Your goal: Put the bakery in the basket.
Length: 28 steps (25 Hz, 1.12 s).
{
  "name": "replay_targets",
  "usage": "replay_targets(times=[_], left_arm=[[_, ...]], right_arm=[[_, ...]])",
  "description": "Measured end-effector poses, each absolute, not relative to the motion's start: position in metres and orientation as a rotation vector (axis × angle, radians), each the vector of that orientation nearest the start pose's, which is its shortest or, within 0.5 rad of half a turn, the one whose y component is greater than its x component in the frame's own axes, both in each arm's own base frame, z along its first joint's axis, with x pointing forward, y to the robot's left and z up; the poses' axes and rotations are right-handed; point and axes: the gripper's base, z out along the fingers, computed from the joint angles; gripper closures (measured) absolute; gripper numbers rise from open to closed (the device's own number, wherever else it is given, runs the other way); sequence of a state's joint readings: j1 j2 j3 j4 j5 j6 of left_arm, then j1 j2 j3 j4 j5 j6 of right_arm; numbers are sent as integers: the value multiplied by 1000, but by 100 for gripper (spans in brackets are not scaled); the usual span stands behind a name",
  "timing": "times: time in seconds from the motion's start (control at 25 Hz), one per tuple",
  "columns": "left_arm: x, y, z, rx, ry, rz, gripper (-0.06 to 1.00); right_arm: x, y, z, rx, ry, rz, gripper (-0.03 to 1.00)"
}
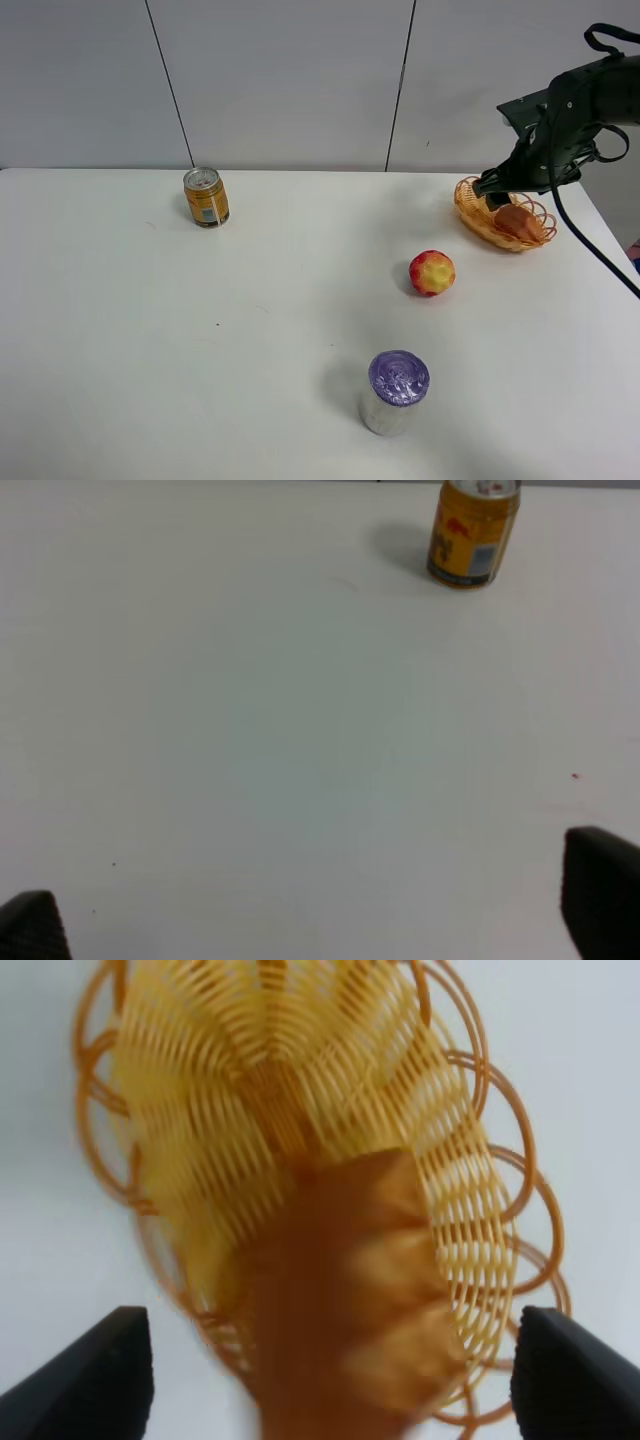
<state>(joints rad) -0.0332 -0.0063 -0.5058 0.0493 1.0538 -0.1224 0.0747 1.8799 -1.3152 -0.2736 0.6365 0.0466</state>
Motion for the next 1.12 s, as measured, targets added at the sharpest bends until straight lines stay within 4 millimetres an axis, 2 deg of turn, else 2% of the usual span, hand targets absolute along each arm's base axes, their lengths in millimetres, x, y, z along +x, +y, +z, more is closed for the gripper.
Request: replay_targets(times=[0.2, 0.32, 0.44, 0.6, 0.72, 0.8, 0.92, 1.04, 1.12], left_arm=[[-6, 4, 279, -93, 2022, -40, -5], [-6, 4, 279, -93, 2022, -40, -5], [-6, 4, 279, -93, 2022, -40, -5], [-6, 4, 279, -93, 2022, -40, -5], [-6, 4, 279, -93, 2022, -40, -5], [-6, 4, 279, -93, 2022, -40, -5], [-6, 4, 279, -93, 2022, -40, -5], [-6, 4, 279, -93, 2022, -40, -5], [-6, 4, 279, -93, 2022, -40, -5]], right_arm=[[395, 17, 216, -244, 2614, -209, 23], [391, 20, 231, -160, 2583, -133, 16], [382, 24, 259, -61, 2511, -25, 12], [358, 25, 313, -17, 2371, 39, 11], [329, 24, 360, -1, 2235, 72, 11], [302, 23, 394, 7, 2129, 92, 11], [259, 19, 433, 13, 2004, 104, 11], [211, 15, 453, 45, 1944, 124, 11], [179, 8, 455, 82, 1917, 104, 11]])
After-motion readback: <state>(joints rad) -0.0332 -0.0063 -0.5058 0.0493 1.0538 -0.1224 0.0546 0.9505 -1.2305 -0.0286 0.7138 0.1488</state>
